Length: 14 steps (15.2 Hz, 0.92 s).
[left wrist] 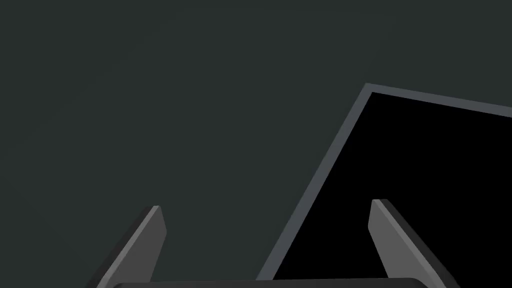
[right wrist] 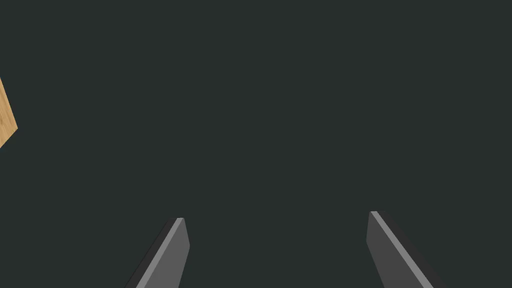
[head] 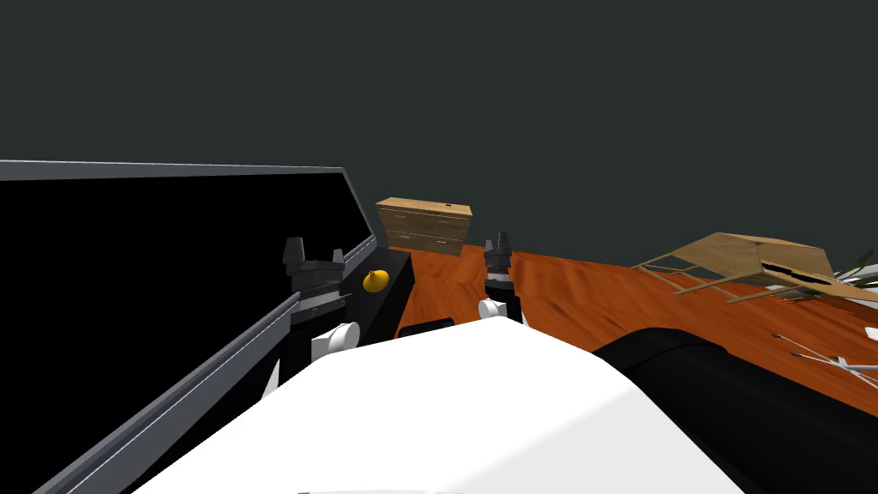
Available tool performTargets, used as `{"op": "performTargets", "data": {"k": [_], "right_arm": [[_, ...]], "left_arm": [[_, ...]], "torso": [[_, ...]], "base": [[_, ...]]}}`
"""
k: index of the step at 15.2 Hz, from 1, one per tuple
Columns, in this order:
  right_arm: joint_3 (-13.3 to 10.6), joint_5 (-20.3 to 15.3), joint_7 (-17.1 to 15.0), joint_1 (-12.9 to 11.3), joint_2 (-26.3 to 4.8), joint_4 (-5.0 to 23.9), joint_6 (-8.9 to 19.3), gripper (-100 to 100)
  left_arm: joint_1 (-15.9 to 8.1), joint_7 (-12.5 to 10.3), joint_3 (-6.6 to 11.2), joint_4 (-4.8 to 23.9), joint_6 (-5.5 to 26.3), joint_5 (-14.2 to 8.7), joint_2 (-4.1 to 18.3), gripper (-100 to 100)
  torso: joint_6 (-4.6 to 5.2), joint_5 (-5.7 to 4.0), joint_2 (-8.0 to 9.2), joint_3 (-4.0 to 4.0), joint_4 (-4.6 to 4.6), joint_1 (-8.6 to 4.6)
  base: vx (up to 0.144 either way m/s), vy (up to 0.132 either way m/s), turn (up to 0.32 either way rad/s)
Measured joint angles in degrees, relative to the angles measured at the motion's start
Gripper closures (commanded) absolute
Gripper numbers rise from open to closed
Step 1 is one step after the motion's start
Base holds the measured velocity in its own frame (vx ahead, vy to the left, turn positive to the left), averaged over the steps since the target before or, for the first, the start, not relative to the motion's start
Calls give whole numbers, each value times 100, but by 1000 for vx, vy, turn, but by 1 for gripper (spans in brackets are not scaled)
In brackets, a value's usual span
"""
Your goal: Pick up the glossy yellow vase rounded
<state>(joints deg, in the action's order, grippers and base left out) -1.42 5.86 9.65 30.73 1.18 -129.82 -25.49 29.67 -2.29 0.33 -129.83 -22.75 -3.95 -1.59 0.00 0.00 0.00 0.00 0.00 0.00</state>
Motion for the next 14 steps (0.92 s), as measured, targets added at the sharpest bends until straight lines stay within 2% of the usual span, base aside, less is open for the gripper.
{"op": "performTargets", "data": {"k": [3, 7, 10, 14], "right_arm": [[0, 0, 0, 0, 0, 0, 0, 0], [0, 0, 0, 0, 0, 0, 0, 0], [0, 0, 0, 0, 0, 0, 0, 0], [0, 0, 0, 0, 0, 0, 0, 0]], "left_arm": [[13, 6, 38, 21, 91, -35, 305, -100], [62, 36, 141, 88, 373, -134, 723, -100], [149, 57, 259, 51, 728, -248, 927, -100], [190, 98, 418, 134, 1158, -393, 1066, -100]], "torso": [[0, 0, -6, -3, -1, 2], [1, 1, -19, -11, -4, 2], [1, 0, -23, -13, -5, 2], [1, 0, -26, -15, -6, 3]], "base": [[22, -1, -48], [45, -3, -66], [55, 2, -92], [56, 4, -86]]}}
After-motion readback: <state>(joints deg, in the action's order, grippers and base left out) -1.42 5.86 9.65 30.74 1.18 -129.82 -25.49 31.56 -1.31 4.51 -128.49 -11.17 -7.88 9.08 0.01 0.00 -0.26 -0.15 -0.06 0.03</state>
